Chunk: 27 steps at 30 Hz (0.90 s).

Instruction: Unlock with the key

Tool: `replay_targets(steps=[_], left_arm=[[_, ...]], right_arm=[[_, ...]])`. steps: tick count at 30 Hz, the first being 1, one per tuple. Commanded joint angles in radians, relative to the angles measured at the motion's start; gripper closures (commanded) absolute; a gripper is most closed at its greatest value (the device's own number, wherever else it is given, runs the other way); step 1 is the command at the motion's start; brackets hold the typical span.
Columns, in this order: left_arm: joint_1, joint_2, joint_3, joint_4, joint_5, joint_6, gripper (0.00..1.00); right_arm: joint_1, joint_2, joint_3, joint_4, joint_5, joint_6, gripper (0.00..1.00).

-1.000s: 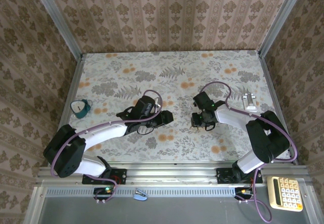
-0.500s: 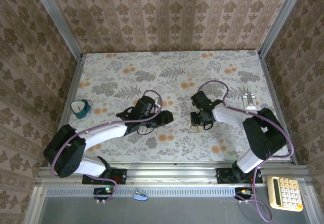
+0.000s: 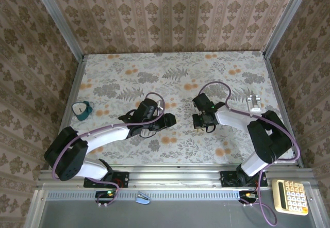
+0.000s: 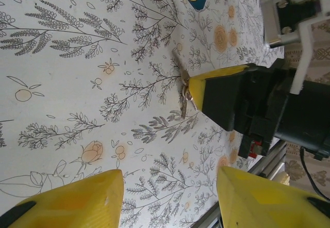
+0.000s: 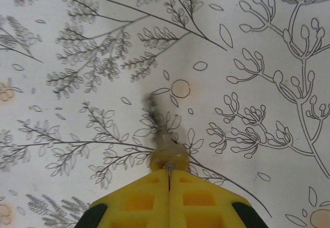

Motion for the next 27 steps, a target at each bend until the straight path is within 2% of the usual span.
replay_targets(steps=[1, 6, 14, 27], left_arm=[[0.014, -0.03, -0.018, 0.017, -0.003, -0.01, 0.48], [0.039, -0.079, -0.035, 0.015, -0.013, -0.005, 0.48], [0.09, -0.19, -0.053, 0.071, 0.019, 0.05, 0.48], [0.109, -0.398, -0.021, 0.101, 0.099, 0.399, 0.44]], right_arm=[[0.008, -0.096, -0.001, -0.008, -0.031, 0.024, 1.0], [0.008, -0.204, 0.005, -0.008, -0.061, 0.028, 1.0], [0.008, -0.325, 0.065, -0.056, -0.195, -0.028, 1.0], [0.018, -0.356, 0.295, -0.183, -0.475, -0.08, 1.0]])
